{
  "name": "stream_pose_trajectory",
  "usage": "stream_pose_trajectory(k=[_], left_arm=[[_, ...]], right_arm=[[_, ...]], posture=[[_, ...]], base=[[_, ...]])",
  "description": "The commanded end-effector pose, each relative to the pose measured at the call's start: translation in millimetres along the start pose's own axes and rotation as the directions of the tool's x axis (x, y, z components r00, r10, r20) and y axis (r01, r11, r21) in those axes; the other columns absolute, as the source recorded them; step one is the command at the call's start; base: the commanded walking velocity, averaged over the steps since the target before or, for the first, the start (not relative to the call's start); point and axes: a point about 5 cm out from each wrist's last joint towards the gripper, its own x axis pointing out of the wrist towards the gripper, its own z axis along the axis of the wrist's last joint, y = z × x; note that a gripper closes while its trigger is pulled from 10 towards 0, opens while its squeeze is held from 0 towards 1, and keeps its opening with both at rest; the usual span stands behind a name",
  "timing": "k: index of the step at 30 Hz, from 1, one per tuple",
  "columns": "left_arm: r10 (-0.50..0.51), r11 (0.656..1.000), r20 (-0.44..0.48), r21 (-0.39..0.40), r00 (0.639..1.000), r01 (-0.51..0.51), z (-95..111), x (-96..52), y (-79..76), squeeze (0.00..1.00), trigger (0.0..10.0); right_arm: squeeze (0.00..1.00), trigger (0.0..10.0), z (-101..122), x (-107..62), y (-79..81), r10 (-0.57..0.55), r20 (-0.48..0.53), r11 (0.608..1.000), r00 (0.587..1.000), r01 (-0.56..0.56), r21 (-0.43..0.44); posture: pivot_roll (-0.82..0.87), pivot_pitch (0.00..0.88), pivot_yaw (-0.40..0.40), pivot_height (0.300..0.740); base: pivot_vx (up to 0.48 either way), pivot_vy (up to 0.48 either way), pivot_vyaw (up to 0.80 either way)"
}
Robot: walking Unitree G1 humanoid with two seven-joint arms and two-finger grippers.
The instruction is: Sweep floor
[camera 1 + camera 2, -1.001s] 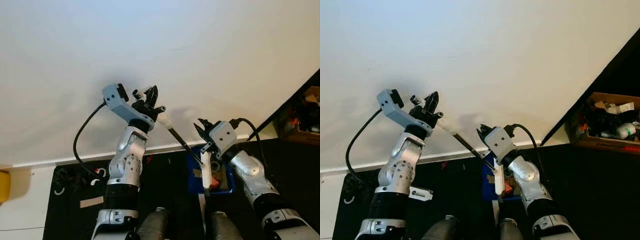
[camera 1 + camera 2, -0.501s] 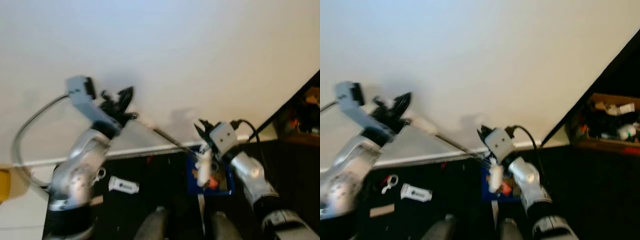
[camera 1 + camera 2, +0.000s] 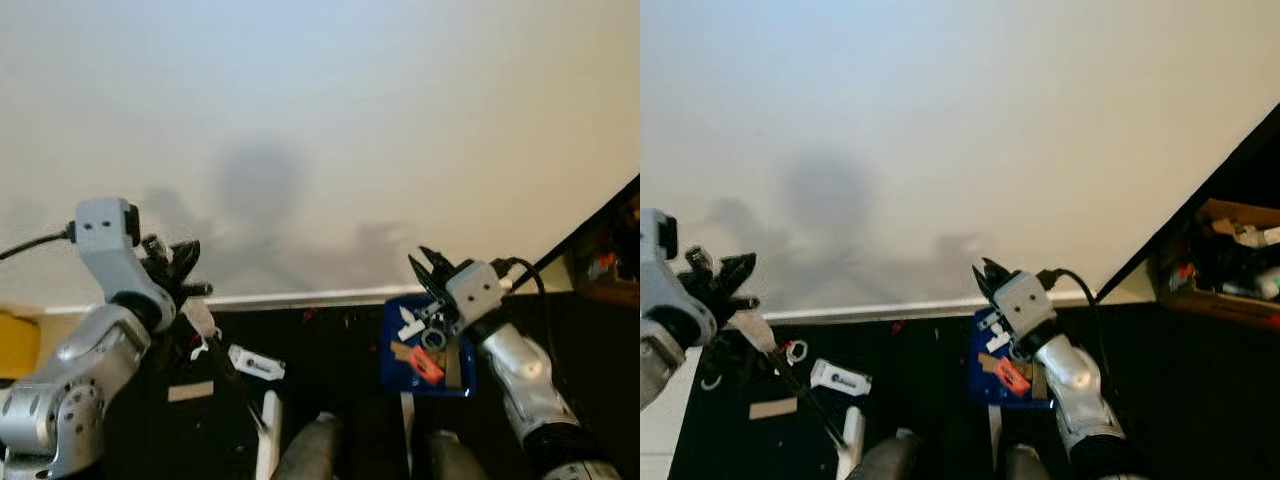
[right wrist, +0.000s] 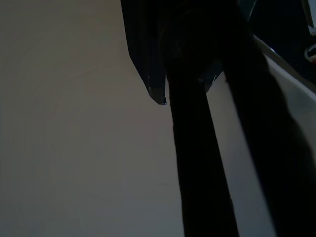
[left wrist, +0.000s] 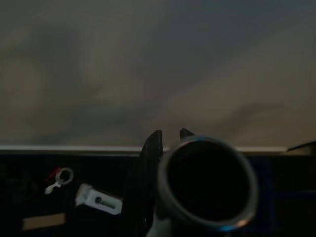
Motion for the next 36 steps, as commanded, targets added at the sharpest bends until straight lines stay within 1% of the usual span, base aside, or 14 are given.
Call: stream_pose_trajectory(k=[1, 3, 4, 6, 7, 13, 22, 26, 28, 29, 31, 32, 34, 36], left_arm=[[0.052, 0.997, -0.038, 0.057, 0.998, -0.050, -6, -2.0, 8.9, 0.00, 10.0], [0.056, 0.996, -0.044, 0.072, 0.997, -0.053, -7, -1.3, 9.2, 0.00, 10.0], [0.092, 0.993, -0.067, 0.075, 0.993, -0.087, -12, 0.7, 13.3, 0.00, 10.0], [0.092, 0.993, -0.067, 0.075, 0.993, -0.087, -12, 0.7, 13.3, 0.00, 10.0], [0.108, 0.993, -0.078, 0.061, 0.991, -0.104, -13, 3.2, 16.3, 0.00, 10.0], [0.157, 0.986, -0.073, 0.076, 0.985, -0.151, -13, 11.8, 24.0, 0.00, 10.0], [0.256, 0.962, -0.040, 0.104, 0.966, -0.251, -9, 23.3, 31.8, 0.00, 10.0], [0.286, 0.955, -0.023, 0.082, 0.958, -0.283, -7, 27.2, 35.0, 0.00, 10.0], [0.291, 0.956, -0.005, 0.045, 0.957, -0.291, -5, 31.9, 35.9, 0.00, 10.0], [0.291, 0.956, -0.005, 0.045, 0.957, -0.291, -5, 31.9, 35.9, 0.00, 10.0], [0.307, 0.951, 0.020, 0.037, 0.952, -0.307, -3, 38.4, 36.2, 0.00, 10.0], [0.307, 0.951, 0.020, 0.037, 0.952, -0.307, -3, 38.4, 36.2, 0.00, 10.0], [0.300, 0.953, 0.029, 0.029, 0.954, -0.300, -4, 43.3, 34.5, 0.00, 10.0], [0.289, 0.957, 0.030, 0.016, 0.957, -0.289, -4, 45.8, 33.4, 0.00, 10.0]], right_arm=[[0.00, 10.0, 2, -0.7, 13.8, -0.024, 0.048, 0.989, 0.999, 0.017, 0.144], [0.00, 10.0, 5, -2.1, 11.0, -0.028, 0.055, 0.989, 0.998, 0.020, 0.145], [0.00, 10.0, 11, -4.9, 6.7, -0.040, 0.074, 0.986, 0.996, 0.028, 0.162], [0.00, 10.0, 11, -4.9, 6.7, -0.040, 0.074, 0.986, 0.996, 0.028, 0.162], [0.00, 10.0, 19, -7.5, 4.0, -0.048, 0.091, 0.984, 0.995, 0.031, 0.176], [0.00, 10.0, 34, -14.4, 0.1, -0.030, 0.117, 0.982, 0.993, 0.007, 0.188], [0.00, 10.0, 37, -21.0, 9.6, -0.034, 0.098, 0.969, 0.995, 0.009, 0.248], [0.00, 10.0, 36, -22.7, 12.8, -0.062, 0.082, 0.957, 0.995, 0.036, 0.288], [0.00, 10.0, 34, -24.3, 15.5, -0.081, 0.063, 0.942, 0.995, 0.055, 0.332], [0.00, 10.0, 34, -24.3, 15.5, -0.081, 0.063, 0.942, 0.995, 0.055, 0.332], [0.00, 10.0, 35, -22.5, 17.9, -0.132, 0.054, 0.905, 0.990, 0.098, 0.413], [0.00, 10.0, 35, -22.5, 17.9, -0.132, 0.054, 0.905, 0.990, 0.098, 0.413], [0.00, 10.0, 39, -17.8, 17.9, -0.183, 0.064, 0.874, 0.981, 0.133, 0.467], [0.00, 10.0, 44, -14.7, 15.5, -0.207, 0.078, 0.868, 0.975, 0.147, 0.475]], posture=[[0.16, 0.291, 0.202, 0.740], [0.16, 0.291, 0.202, 0.740], [0.14, 0.268, 0.206, 0.740], [0.14, 0.268, 0.206, 0.740], [0.13, 0.258, 0.206, 0.740], [0.10, 0.241, 0.194, 0.740], [0.08, 0.224, 0.172, 0.740], [0.07, 0.220, 0.159, 0.740], [0.06, 0.212, 0.150, 0.740], [0.06, 0.212, 0.150, 0.740], [0.05, 0.205, 0.149, 0.740], [0.05, 0.205, 0.149, 0.740], [0.05, 0.199, 0.151, 0.740], [0.05, 0.193, 0.155, 0.740]], base=[[0.000, 0.000, 0.00], [0.000, 0.000, 0.00], [0.000, 0.000, 0.00], [0.000, 0.000, 0.00], [0.000, 0.000, 0.00], [0.000, 0.000, 0.00], [0.000, 0.000, 0.00], [0.000, 0.000, 0.00], [0.000, 0.000, 0.00], [0.000, 0.000, 0.00], [0.000, 0.000, 0.00], [0.000, 0.000, 0.00], [0.000, 0.000, 0.00], [0.000, 0.000, 0.00]])
